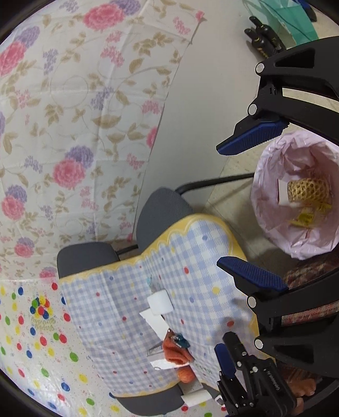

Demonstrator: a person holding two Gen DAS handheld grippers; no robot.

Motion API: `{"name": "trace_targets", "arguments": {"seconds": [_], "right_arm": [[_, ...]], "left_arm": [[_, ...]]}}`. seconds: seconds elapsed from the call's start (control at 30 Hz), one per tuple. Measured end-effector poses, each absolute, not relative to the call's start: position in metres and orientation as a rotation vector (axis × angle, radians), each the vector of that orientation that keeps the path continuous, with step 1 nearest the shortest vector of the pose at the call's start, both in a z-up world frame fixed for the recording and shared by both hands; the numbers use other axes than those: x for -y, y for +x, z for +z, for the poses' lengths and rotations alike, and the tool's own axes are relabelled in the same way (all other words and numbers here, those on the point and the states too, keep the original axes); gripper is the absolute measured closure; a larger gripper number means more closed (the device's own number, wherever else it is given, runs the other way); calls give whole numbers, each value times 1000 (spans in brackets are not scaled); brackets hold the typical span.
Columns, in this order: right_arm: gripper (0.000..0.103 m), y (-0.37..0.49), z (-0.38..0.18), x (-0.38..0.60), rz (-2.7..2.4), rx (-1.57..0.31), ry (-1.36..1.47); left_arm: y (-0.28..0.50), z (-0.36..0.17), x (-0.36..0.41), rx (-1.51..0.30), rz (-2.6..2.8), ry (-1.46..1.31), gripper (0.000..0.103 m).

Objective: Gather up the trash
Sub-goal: 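Return to the chair and grasp the orange fuzzy toy with the left tool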

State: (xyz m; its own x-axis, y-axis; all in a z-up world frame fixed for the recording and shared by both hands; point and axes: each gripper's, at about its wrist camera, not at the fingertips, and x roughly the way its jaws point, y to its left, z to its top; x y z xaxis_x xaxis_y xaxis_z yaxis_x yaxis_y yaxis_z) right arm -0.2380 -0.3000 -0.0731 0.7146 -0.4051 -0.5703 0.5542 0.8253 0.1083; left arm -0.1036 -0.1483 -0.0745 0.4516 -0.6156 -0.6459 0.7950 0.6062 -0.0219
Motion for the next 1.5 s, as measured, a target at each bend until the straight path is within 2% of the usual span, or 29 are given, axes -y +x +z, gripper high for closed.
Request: {"name": "trace_targets", "arguments": {"seconds": [0.27,0.63,0.77,1.03,1.33,1.4,1.43,1.47,1.5], "right_arm": [[25,-168,-66,280,-369,-564,262],[21,-68,-65,260,-223,-578,217],[21,-25,-68,259,-179,-605,215],[22,33,-73,246,-125,-630,196],[37,66,-76,246,-90,-643,193],[40,73,-77,242,-76,-648,193],[42,76,-78,239,-65,-652,195],[46,79,-78,235,-52,-655,194],[50,82,-78,230,-37,-658,191]], "left_arm": [[-55,-64,95,-657,-696,228,65],[39,-55,28,-641,-417,165,45],[61,-50,22,-612,-390,149,37],[108,-71,43,-673,-430,201,37],[148,-90,66,-718,-427,249,55],[153,-91,67,-725,-424,257,72],[155,-90,66,-730,-430,245,77],[156,-88,62,-731,-435,226,90],[155,-86,58,-728,-434,212,90]]}}
